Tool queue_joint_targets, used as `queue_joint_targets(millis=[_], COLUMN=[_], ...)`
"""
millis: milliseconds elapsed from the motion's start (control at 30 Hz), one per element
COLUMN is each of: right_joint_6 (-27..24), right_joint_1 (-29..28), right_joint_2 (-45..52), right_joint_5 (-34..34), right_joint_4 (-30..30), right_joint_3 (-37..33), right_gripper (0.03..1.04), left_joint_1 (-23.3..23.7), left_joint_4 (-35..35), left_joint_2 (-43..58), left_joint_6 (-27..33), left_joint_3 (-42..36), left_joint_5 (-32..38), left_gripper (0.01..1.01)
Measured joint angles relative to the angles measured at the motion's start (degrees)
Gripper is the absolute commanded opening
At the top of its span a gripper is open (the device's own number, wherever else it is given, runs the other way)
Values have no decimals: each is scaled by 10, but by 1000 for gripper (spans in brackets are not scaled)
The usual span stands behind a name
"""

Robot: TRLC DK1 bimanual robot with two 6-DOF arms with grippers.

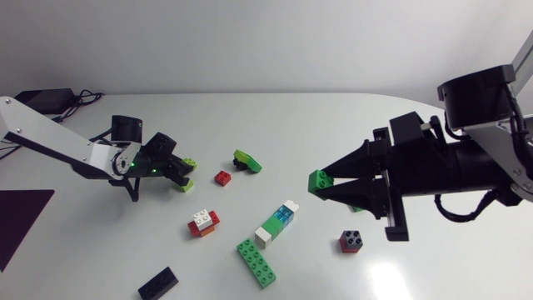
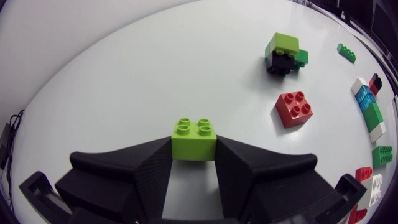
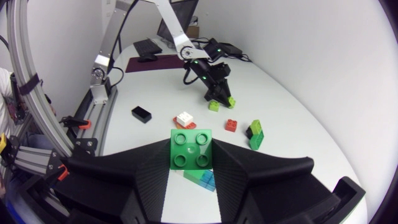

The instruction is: Separate the duplo bricks

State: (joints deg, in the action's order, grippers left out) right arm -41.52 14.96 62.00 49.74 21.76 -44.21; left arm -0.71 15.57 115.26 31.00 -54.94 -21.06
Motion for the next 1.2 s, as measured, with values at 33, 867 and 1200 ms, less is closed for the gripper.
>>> queue_joint_targets(millis=[33, 867, 1200], right_joint_6=[0, -1, -14], right_joint_1=[-2, -44, -32], right_joint_2=[5, 272, 334], right_joint_5=[-11, -189, -270], right_joint_4=[-17, -240, -252], right_joint_3=[6, 37, 19], right_gripper=[162, 162, 170], left_joint_1=[0, -16, -27], left_joint_4=[1, -30, -77], left_joint_2=[0, -87, -199], left_joint_6=[0, 0, 0], left_joint_3=[1, 74, 78], left_joint_5=[0, -4, -10], left_gripper=[292, 807, 831])
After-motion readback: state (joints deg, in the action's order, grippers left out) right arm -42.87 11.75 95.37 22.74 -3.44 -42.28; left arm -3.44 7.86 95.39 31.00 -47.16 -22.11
